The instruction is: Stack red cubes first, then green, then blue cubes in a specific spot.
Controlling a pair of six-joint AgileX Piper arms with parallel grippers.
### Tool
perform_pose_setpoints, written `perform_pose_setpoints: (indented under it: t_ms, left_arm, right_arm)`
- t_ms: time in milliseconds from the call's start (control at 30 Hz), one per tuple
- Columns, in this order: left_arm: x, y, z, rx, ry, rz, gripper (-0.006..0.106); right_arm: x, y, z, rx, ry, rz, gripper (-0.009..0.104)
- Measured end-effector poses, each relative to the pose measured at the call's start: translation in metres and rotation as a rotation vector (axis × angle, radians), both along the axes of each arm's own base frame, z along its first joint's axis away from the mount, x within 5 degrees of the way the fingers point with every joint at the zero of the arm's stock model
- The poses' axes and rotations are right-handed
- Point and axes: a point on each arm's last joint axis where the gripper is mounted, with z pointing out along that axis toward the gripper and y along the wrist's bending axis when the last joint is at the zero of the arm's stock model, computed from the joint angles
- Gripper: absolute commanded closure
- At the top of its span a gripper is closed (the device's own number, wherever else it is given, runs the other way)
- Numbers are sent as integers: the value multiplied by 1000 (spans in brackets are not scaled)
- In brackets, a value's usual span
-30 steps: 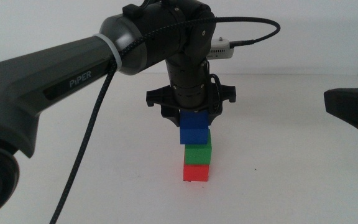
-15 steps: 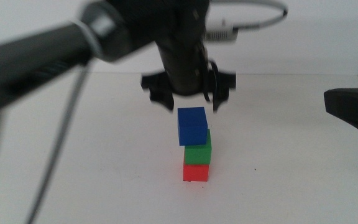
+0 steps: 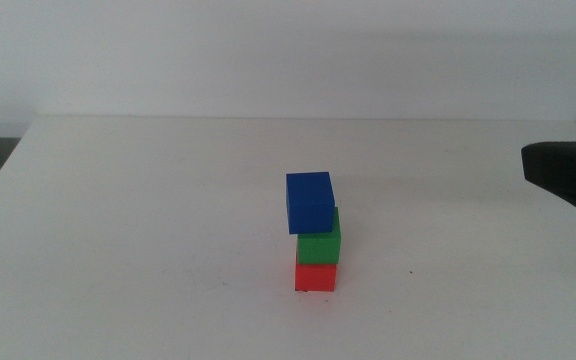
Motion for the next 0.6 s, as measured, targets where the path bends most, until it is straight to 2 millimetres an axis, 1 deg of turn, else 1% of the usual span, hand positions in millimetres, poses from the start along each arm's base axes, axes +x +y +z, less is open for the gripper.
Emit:
perform_pose_setpoints:
  t_ms: [100, 167, 233, 300, 367, 467, 567, 600]
  left_arm:
    - [-14, 30, 16, 29, -74, -15, 7]
    - [-24, 54, 21, 20, -96, 7, 7]
    - [-37, 76, 19, 14, -105, 35, 7]
    - [-55, 99, 13, 21, -114, 87, 7]
    - [-70, 113, 2, 28, -118, 139, 7]
    - [-93, 123, -8, 18, -145, 192, 7]
    - [-107, 121, -16, -28, -149, 183, 7]
    - [-110, 120, -16, -39, -153, 176, 7]
  right_arm:
    - [0, 0, 0, 0, 0, 0, 9]
    - [0, 0, 0, 0, 0, 0, 9]
    - [0, 0, 0, 0, 0, 0, 9]
    - [0, 0, 0, 0, 0, 0, 9]
    - [0, 0, 0, 0, 0, 0, 9]
    - [0, 0, 0, 0, 0, 0, 9]
    - [0, 0, 0, 0, 0, 0, 9]
    - [0, 0, 0, 0, 0, 0, 9]
